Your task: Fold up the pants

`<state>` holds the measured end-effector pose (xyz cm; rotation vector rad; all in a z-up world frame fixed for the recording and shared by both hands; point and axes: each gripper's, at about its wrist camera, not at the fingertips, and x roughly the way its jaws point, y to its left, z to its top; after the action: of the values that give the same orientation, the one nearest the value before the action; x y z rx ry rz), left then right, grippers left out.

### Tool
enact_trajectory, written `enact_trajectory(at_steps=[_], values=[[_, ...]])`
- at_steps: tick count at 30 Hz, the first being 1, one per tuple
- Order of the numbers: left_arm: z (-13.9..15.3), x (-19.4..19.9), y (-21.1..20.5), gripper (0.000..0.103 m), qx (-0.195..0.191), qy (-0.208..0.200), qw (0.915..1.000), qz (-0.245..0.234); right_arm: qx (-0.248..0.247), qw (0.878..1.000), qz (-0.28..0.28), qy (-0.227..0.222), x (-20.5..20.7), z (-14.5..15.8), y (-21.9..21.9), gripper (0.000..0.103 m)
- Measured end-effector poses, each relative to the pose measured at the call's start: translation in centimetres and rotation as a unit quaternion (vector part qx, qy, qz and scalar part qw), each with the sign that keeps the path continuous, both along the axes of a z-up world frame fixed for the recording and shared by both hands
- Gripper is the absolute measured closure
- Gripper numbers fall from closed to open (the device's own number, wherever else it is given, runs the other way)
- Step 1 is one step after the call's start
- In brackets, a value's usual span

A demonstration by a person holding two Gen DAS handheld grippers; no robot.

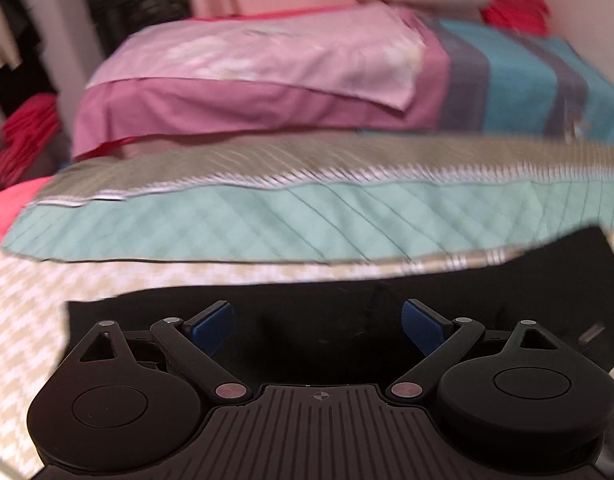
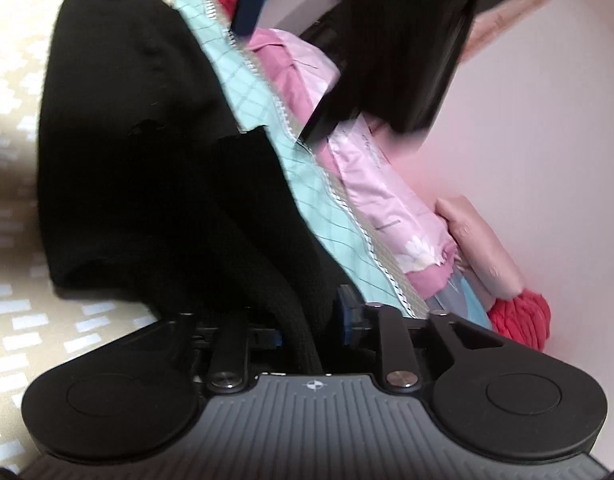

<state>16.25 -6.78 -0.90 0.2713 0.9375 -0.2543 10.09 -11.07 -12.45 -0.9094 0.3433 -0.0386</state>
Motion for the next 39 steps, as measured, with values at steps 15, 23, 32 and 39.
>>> enact_trajectory(at_steps=[15,23,32,39], values=[[-4.9,-0.4,1.3,0.000,0.008,0.037,0.9991,0.019,0.058,0.982,-0.159,-0.078,-4.3,1.9,-10.4,0.017],[-4.7,-0.7,0.4,0.000,0.037,0.024,0.9990,0.000,0.102,0.979,-0.174,-0.028,-0.9,3.2,-14.1,0.014],[-4.8,-0.4,0.9,0.000,0.024,0.034,0.9991,0.004,0.197,0.976,-0.085,0.024,-5.2,7.9,-14.2,0.016],[-2.8,0.4,3.3,0.000,-0.066,0.071,0.9952,0.013,0.357,0.932,-0.071,0.000,-3.5,11.1,-14.3,0.017]])
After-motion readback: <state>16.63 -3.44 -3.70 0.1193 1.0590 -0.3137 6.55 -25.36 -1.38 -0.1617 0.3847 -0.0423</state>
